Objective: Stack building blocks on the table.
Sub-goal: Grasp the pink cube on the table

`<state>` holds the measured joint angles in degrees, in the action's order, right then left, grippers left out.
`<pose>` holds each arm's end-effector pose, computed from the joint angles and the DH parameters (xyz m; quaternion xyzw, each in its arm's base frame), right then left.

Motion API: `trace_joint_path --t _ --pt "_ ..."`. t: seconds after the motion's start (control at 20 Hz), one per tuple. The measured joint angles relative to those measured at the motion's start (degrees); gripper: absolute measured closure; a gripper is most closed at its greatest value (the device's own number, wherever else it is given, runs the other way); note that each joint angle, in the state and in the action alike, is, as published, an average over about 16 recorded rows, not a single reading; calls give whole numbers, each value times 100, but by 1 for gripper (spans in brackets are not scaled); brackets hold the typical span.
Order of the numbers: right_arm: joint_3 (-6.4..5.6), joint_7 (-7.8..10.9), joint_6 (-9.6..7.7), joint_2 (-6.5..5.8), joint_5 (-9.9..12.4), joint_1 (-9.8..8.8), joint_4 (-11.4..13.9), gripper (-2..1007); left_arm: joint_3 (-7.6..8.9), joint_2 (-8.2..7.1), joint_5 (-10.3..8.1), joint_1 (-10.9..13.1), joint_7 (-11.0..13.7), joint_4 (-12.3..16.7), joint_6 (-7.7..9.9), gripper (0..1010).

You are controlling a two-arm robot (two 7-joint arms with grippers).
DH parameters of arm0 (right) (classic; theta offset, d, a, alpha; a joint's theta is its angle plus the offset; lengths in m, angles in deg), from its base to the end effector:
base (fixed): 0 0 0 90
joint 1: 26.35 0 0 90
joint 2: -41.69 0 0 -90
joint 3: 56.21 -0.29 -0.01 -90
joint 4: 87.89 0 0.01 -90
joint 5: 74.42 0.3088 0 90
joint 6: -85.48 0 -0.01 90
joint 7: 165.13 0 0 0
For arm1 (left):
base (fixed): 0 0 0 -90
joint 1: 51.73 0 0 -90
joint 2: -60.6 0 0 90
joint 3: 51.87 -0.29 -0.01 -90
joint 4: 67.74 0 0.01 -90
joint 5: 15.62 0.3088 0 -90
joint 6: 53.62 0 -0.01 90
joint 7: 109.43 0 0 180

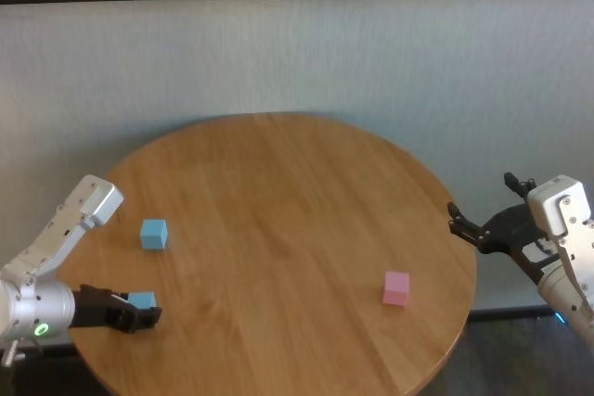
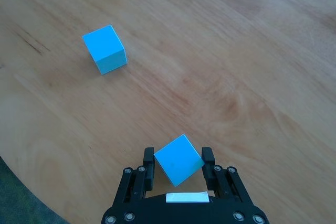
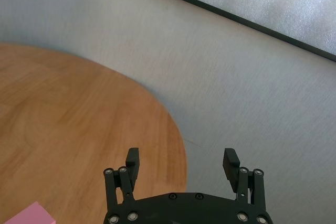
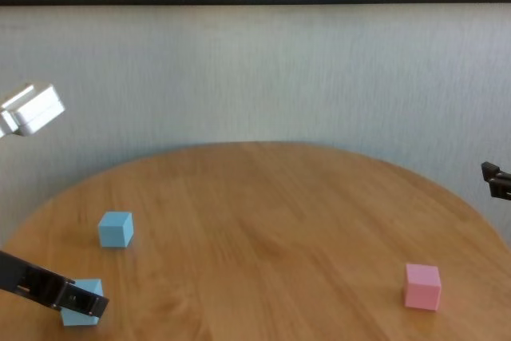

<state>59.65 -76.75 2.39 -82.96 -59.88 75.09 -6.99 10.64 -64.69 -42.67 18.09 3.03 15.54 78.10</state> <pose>0.3581 -0.0827 -0.3022 -0.1415 -0.1326 -0.5799 0.7912 0.3937 0.0745 -0.2466 0.3277 0.2007 0.4218 0.8212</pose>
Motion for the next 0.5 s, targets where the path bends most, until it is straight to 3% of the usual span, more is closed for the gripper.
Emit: trace_joint_path --t 0.5 --pt "0 0 0 0 0 0 0 0 -51 15 147 -60 188 -17 -308 450"
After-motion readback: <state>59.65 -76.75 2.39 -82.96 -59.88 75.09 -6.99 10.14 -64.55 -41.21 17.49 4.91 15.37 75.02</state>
